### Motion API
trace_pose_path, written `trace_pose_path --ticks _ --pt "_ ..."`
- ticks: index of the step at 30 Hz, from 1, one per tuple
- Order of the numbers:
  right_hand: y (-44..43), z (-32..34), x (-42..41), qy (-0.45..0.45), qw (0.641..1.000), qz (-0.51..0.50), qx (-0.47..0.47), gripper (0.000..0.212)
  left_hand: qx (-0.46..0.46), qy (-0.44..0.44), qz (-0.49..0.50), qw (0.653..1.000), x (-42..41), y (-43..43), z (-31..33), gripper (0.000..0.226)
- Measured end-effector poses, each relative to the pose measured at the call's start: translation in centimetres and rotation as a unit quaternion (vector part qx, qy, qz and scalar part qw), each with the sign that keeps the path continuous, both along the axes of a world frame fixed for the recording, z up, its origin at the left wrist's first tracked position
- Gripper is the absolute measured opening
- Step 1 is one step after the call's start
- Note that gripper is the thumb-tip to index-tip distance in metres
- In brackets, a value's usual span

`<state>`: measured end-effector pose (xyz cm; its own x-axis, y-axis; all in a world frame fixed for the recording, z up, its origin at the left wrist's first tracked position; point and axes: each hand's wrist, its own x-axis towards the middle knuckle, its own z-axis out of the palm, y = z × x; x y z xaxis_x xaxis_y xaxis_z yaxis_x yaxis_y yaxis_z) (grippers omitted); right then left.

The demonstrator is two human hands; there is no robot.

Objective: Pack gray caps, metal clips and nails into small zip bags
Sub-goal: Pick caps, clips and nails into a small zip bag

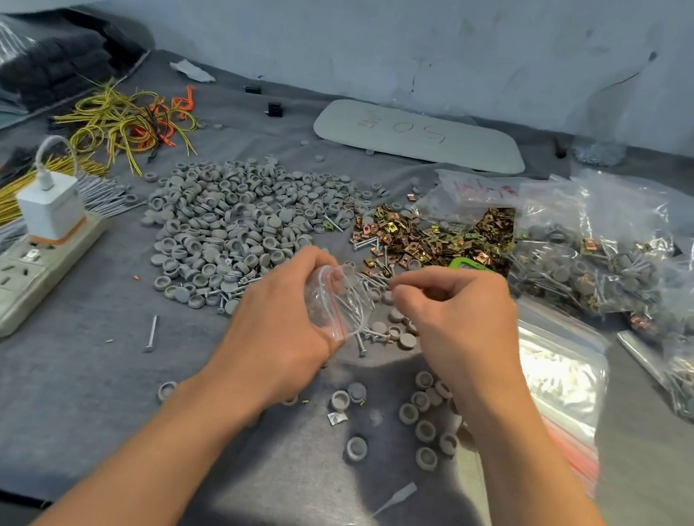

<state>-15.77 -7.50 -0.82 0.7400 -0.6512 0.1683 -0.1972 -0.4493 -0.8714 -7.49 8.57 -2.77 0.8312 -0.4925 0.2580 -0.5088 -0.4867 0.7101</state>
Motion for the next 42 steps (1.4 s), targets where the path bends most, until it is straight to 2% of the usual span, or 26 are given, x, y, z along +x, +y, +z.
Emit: trace_pose_path --ticks 3,5,7,9,11,13,16,18,21,25,27,30,32,34,37,39,42 --pt "-1.1 -0.4 -0.2 0.144 0.981 -0.044 -0.126 0.011 -0.033 0.010 0.016 0.999 0.1 0.2 0.2 0.046" --pt "-0.9 -0.7 -0.2 0.225 0.959 -0.037 -0.167 0.005 -0.054 0.012 0.023 0.998 0.2 0.3 0.3 0.048" --pt "-0.3 -0.9 -0.1 0.284 0.936 -0.026 -0.204 0.014 -0.062 0.011 0.022 0.998 0.2 0.4 0.4 0.048" --pt "0.0 -1.1 0.1 0.307 0.923 -0.026 -0.231 0.016 -0.054 0.004 0.022 0.998 0.1 0.4 0.4 0.046" --pt "0.3 -1.1 0.1 0.303 0.920 -0.042 -0.247 0.012 -0.038 -0.002 0.023 0.999 0.0 0.4 0.2 0.044" --pt "0.1 -1.1 0.0 0.254 0.935 -0.069 -0.237 0.011 -0.014 -0.006 0.019 1.000 0.0 0.3 0.1 0.046" --pt "-0.1 -0.7 -0.1 0.081 0.987 -0.044 -0.128 0.008 0.013 -0.014 0.007 1.000 0.0 0.1 0.0 0.045" --pt "0.2 -0.1 -0.1 -0.006 0.998 0.017 -0.055 0.006 0.023 -0.020 0.005 1.000 -0.1 -0.1 0.0 0.043" --pt "1.4 0.2 0.4 -0.012 0.994 0.105 -0.036 0.009 0.043 -0.011 0.007 0.999 -0.3 -0.4 0.1 0.043" --pt "2.5 -0.1 1.1 0.003 0.989 0.143 -0.026 0.016 0.040 -0.006 -0.007 0.999 -0.2 -0.3 0.0 0.038" --pt "2.3 -0.1 1.0 -0.017 0.991 0.130 -0.003 0.014 0.017 0.003 0.000 1.000 -0.2 -0.1 0.0 0.036" --pt "1.2 0.0 1.0 -0.063 0.997 0.037 0.017 0.011 -0.011 0.010 0.022 1.000 0.0 0.2 0.0 0.032" --pt "0.4 -0.1 1.0 -0.034 0.999 -0.007 -0.002 0.014 -0.039 0.011 0.042 0.998 0.3 0.3 0.0 0.030" --pt "0.1 -0.5 1.0 0.052 0.997 0.012 -0.055 0.017 -0.084 0.008 0.063 0.995 0.6 0.6 0.2 0.026" --pt "0.7 -1.3 1.2 0.169 0.973 0.035 -0.151 0.017 -0.136 0.003 0.084 0.987 1.0 1.0 0.5 0.025" --pt "1.3 -1.6 1.3 0.213 0.957 0.035 -0.195 0.016 -0.142 -0.009 0.098 0.985 1.1 1.2 0.6 0.028" --pt "2.0 -2.0 1.1 0.229 0.944 0.022 -0.239 0.015 -0.126 -0.035 0.109 0.985 1.0 1.4 0.7 0.029"
